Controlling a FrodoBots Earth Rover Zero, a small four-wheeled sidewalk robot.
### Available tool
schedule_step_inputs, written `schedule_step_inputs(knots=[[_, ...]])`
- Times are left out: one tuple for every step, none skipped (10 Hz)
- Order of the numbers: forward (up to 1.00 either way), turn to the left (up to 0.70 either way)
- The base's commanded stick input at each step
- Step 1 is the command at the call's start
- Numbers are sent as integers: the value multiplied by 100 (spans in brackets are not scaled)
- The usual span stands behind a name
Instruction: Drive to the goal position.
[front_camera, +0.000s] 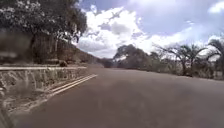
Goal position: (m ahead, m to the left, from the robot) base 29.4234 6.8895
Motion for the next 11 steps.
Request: schedule_step_inputs(knots=[[70, 0], [70, 16], [70, 28], [70, 0], [70, 0], [70, 0], [70, 0], [70, 0], [70, 0], [70, 0], [70, 0]])
